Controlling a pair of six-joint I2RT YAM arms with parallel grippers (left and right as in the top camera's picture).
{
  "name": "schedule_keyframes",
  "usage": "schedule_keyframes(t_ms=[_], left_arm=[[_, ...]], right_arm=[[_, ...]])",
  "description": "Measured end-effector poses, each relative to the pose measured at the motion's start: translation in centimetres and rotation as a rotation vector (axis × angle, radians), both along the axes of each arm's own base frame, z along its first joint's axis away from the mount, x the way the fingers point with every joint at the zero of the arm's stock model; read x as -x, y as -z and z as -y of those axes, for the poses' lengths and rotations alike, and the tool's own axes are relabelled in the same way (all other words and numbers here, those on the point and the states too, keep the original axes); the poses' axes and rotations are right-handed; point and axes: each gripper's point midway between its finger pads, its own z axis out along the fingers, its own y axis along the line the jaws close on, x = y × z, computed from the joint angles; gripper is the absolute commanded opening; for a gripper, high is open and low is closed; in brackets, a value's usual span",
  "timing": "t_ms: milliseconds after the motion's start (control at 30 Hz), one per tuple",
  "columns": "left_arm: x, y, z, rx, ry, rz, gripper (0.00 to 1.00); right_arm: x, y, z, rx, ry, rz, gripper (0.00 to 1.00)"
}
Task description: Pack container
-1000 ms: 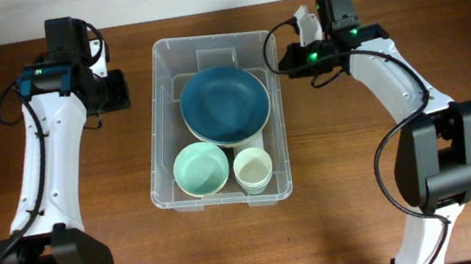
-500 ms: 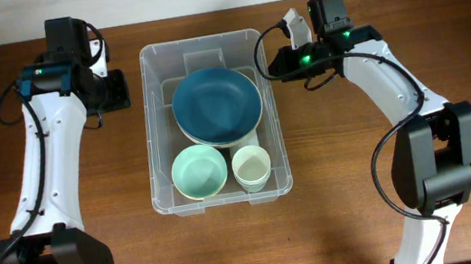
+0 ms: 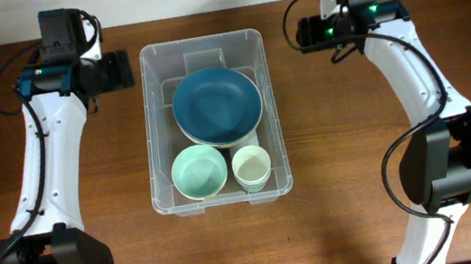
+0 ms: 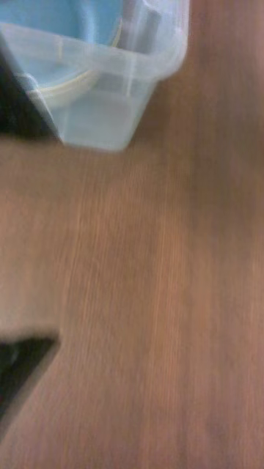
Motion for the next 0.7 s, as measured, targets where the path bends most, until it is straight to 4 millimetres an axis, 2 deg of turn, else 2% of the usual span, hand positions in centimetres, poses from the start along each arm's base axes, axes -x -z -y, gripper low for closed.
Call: schedule_keyframes(t_ms=[67, 167, 333, 433, 533, 700], left_arm=[[-0.2, -0.2, -0.3, -0.011, -0.009, 0.012, 1.00], [-0.2, -0.2, -0.5, -0.022, -0.017, 0.011, 1.00], [0.7, 0.4, -0.7, -0.030, -0.024, -0.033, 1.00], [1.4, -0.1, -0.7, -0.026, -0.022, -0.037, 1.00], [2.6, -1.8, -0.7, -0.023, -0.021, -0.019, 1.00], [5.5, -7.2, -0.7, -0.022, -0.022, 0.083, 1.00]], right_arm=[[-0.4, -0.6, 0.6, 0.035, 0.012, 0.019, 0.99], [-0.1, -0.4, 1.1, 0.069, 0.018, 0.008, 0.99], [2.2, 1.0, 1.7, 0.100, 0.020, -0.100, 0.99], [3.3, 0.5, 2.0, 0.107, 0.028, -0.127, 0.99], [4.2, -1.9, 2.3, 0.102, 0.048, -0.100, 0.99], [6.7, -8.8, 2.7, 0.093, 0.075, 0.019, 0.99]])
